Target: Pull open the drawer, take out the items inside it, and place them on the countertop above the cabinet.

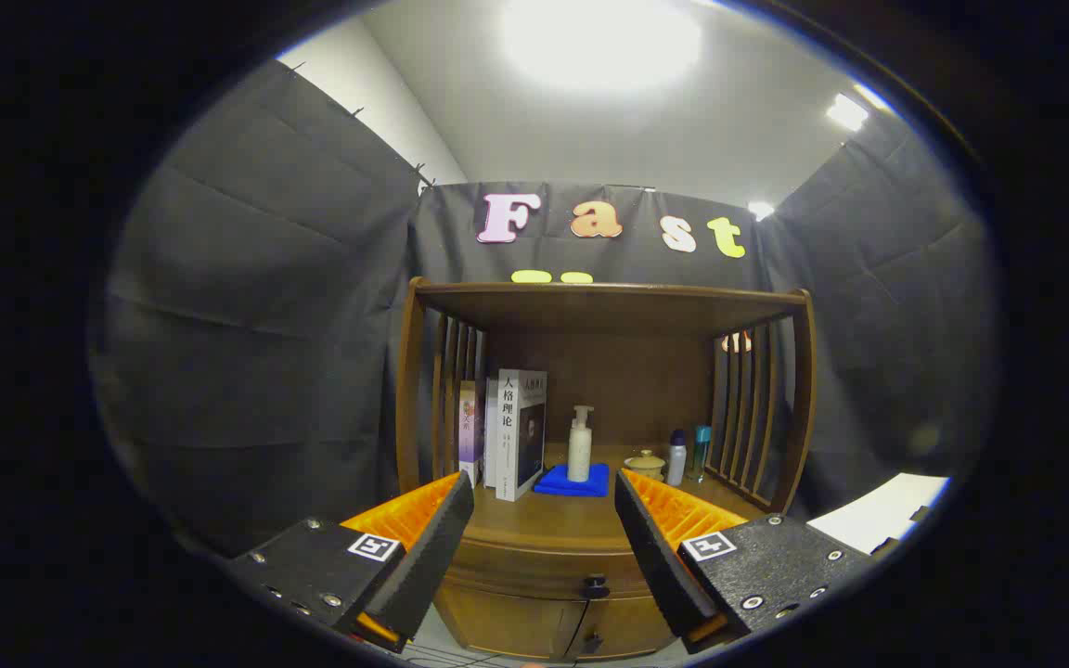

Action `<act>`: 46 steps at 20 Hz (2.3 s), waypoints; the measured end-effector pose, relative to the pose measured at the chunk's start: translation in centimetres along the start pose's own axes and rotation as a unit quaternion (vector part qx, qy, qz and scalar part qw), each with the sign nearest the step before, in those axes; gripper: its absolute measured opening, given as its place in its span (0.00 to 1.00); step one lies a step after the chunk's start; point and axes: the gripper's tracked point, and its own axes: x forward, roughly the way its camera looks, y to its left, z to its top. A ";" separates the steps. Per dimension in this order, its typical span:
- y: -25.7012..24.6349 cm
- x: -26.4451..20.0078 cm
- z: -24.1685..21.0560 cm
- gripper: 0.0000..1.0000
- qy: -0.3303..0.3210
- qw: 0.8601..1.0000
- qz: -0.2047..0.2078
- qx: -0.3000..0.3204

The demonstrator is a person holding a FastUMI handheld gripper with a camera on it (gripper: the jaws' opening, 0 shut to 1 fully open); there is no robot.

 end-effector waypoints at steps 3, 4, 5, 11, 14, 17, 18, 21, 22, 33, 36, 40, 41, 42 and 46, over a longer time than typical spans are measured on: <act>-1.9 0.0 -0.3 0.95 0.004 1.000 -0.010 0.011; -2.3 0.1 -0.3 0.95 0.004 1.000 -0.008 0.024; -2.2 0.3 -0.5 0.95 0.006 0.999 -0.003 0.037; -3.8 1.2 -2.4 0.95 0.030 0.997 -0.012 0.070; -4.1 1.4 -2.6 0.94 0.027 0.998 -0.018 0.056; -3.5 1.5 -2.8 0.94 0.027 0.999 -0.012 0.046; -3.1 1.4 -2.9 0.94 0.029 0.999 -0.008 0.045; -1.9 1.4 -3.7 0.94 0.038 0.998 0.007 0.044; -1.4 1.4 -4.1 0.94 0.044 0.998 0.015 0.048; -1.3 1.6 -5.3 0.94 0.055 0.997 0.016 0.051; -1.1 2.0 -6.9 0.94 0.069 0.996 0.021 0.048; -2.7 2.8 -10.1 0.94 0.096 0.994 -0.007 0.052; -2.8 3.2 -10.7 0.94 0.100 0.994 -0.003 0.053; -3.4 3.6 -11.6 0.94 0.108 0.993 -0.006 0.042; -5.8 5.2 -14.5 0.94 0.123 0.992 -0.030 0.005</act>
